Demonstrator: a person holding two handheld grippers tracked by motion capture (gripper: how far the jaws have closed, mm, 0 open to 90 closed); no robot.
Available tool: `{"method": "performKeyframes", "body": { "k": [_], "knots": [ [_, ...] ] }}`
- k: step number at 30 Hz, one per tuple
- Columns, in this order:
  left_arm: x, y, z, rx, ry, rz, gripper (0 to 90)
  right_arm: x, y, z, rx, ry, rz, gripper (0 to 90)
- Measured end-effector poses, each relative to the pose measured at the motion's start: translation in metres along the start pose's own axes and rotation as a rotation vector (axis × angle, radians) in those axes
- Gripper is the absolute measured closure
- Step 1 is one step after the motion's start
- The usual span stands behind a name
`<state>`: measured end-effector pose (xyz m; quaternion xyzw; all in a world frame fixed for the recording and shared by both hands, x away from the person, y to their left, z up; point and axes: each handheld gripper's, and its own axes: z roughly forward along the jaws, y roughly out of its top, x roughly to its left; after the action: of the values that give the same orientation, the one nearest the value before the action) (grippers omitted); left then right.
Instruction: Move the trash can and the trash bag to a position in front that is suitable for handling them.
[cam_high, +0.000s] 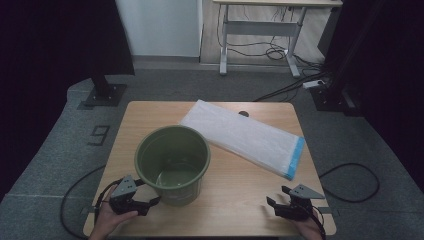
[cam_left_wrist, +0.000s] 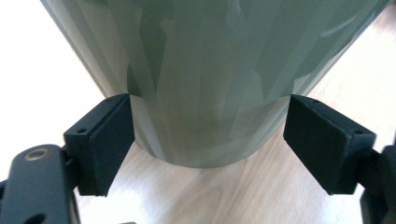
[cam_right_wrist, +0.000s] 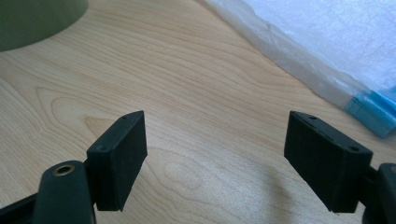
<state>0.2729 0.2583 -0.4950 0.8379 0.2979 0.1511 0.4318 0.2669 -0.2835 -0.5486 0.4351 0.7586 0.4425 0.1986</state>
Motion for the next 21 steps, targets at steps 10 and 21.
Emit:
{"method": "performKeyframes", "body": {
  "k": [10,21],
  "knots": [
    [-0.013,0.029,0.038,0.028,0.003,0.033,16.7,-0.002,0.000,-0.001,-0.006,-0.013,0.008,20.8],
    [-0.025,0.050,0.073,0.053,0.020,0.028,16.6,-0.009,-0.003,-0.008,-0.014,-0.047,0.028,21.2]
  ]
}}
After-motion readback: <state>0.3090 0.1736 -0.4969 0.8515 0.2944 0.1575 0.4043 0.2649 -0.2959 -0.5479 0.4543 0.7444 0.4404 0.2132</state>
